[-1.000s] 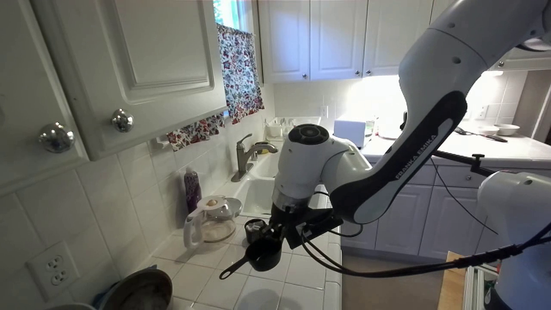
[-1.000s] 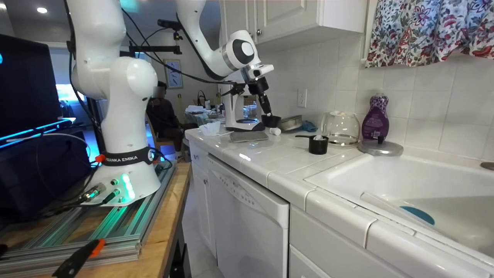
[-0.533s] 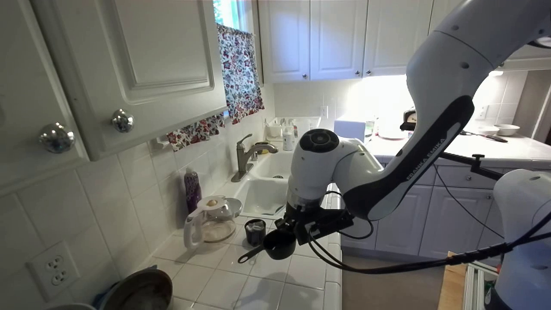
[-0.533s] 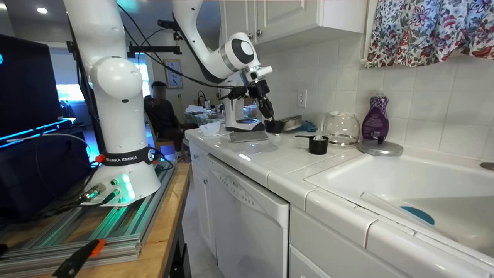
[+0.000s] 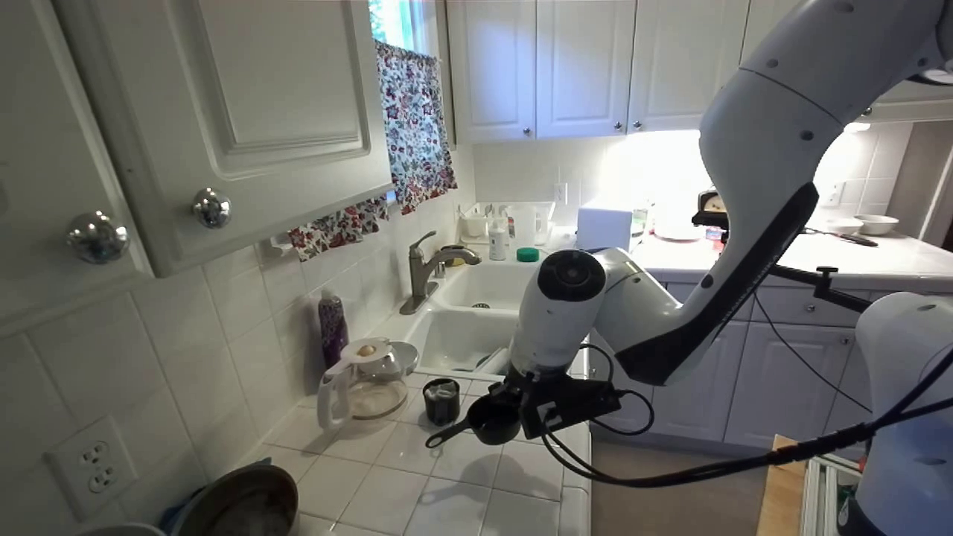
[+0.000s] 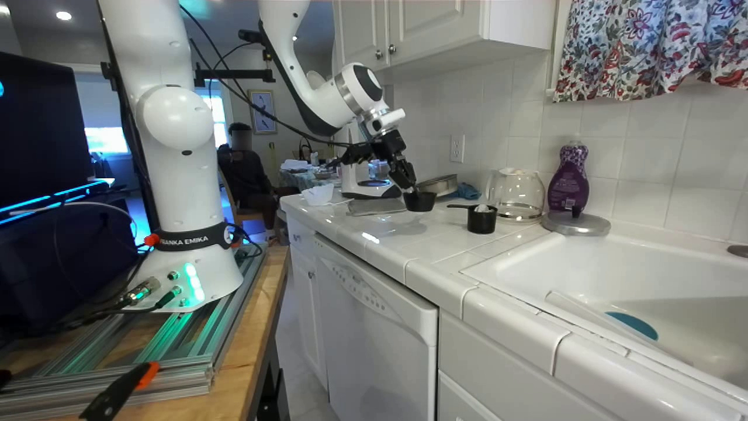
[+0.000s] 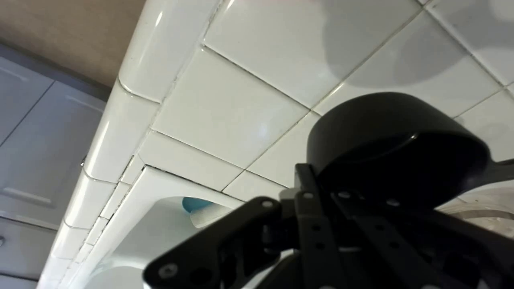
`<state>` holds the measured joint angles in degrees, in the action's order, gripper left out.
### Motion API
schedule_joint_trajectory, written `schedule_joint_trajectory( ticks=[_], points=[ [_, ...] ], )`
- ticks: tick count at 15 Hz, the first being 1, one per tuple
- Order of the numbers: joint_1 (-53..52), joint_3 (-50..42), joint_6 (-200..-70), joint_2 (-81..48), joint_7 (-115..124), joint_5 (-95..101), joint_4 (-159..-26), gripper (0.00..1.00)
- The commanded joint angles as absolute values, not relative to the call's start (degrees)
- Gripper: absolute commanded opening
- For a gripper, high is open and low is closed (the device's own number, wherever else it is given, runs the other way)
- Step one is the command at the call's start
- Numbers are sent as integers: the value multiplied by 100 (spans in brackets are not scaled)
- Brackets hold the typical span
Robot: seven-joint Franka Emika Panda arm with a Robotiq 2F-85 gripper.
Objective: Stack up the black measuring cups
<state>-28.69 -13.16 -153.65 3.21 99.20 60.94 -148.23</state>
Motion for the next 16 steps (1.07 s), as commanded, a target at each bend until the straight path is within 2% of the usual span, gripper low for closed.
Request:
schedule_joint_trajectory(
  ticks=[1, 10, 16],
  points=[
    [-2745, -1419, -15942, -126, 10673, 6804, -14593, 1],
    [-2552, -1640, -17096, -1319, 10338, 6683, -13767, 1],
    [-2529, -1387, -17171, -1856, 9507, 6394, -13093, 1]
  ],
)
